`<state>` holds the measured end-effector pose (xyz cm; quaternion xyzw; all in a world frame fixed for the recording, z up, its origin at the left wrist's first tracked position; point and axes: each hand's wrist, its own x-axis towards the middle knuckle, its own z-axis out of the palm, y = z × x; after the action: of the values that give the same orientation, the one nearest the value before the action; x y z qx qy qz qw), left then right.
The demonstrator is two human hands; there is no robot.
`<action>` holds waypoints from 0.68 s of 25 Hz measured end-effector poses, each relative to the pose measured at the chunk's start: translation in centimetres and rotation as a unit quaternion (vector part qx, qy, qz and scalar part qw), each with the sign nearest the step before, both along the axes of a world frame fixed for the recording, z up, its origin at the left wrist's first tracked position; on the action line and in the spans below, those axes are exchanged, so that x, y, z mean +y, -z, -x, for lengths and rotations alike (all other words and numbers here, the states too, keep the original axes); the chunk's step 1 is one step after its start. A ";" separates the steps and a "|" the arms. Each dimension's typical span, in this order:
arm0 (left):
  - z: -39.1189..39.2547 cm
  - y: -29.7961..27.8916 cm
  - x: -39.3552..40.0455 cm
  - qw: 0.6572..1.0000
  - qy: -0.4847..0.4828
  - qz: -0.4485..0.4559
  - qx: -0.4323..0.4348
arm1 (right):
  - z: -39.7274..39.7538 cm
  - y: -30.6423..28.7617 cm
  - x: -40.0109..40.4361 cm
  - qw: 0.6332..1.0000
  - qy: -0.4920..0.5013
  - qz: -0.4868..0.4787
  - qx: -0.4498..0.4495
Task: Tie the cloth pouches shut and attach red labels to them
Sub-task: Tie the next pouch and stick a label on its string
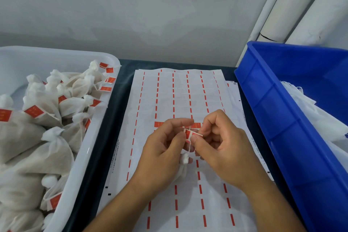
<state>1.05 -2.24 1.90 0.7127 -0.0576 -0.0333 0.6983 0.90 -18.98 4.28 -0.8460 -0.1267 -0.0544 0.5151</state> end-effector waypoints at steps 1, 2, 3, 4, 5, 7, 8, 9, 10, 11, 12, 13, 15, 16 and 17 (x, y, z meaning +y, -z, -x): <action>0.0 0.0 -0.1 1.000 0.003 0.005 0.000 | 0.0 0.0 0.0 1.000 0.001 0.001 0.004; 0.1 0.0 -0.1 1.000 0.005 0.013 0.003 | 0.0 0.0 0.0 1.000 0.002 0.004 0.007; 0.1 0.0 -0.1 1.000 0.006 0.022 0.006 | 0.0 0.0 0.0 1.000 0.004 0.007 0.009; 0.1 0.0 0.0 0.999 0.005 0.031 0.008 | 0.0 0.0 0.0 1.000 0.006 0.009 0.012; 0.1 -0.1 0.0 0.999 0.005 0.041 0.010 | 0.0 0.0 0.1 1.000 0.008 0.010 0.017; 0.1 -0.1 0.0 0.999 0.004 0.045 0.010 | -0.1 0.0 0.1 0.999 0.010 0.017 0.025; 0.1 0.0 0.0 0.999 0.003 0.040 0.007 | -0.1 0.1 0.1 0.999 0.010 0.022 0.031; 0.1 0.0 -0.1 0.999 0.003 0.034 0.004 | -0.1 0.1 0.1 0.999 0.011 0.024 0.038; 0.1 0.1 -0.1 1.000 0.003 0.029 0.001 | -0.2 0.2 0.0 0.998 0.014 0.024 0.048; 0.2 0.1 -0.2 1.000 0.002 0.024 -0.001 | -0.2 0.2 0.0 0.998 0.018 0.020 0.058; 0.2 0.1 -0.2 1.000 0.002 0.018 -0.003 | -0.2 0.3 -0.1 0.997 0.020 0.016 0.067; 0.2 0.1 -0.1 1.000 0.001 0.015 -0.005 | -0.3 0.3 -0.2 0.997 0.019 0.013 0.074; 0.2 0.0 -0.1 1.000 0.001 0.017 -0.007 | -0.3 0.3 -0.2 0.997 0.013 0.006 0.078; 0.3 0.0 0.0 1.000 0.001 0.019 -0.006 | -0.4 0.3 -0.2 0.997 0.008 -0.001 0.078; 0.3 0.0 -0.1 1.000 0.001 0.020 -0.004 | -0.4 0.3 -0.1 0.997 0.005 -0.007 0.077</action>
<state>0.78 -2.32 1.95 0.6988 -0.0619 -0.0303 0.7120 1.31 -19.11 3.99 -0.8445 -0.0818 0.0074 0.5293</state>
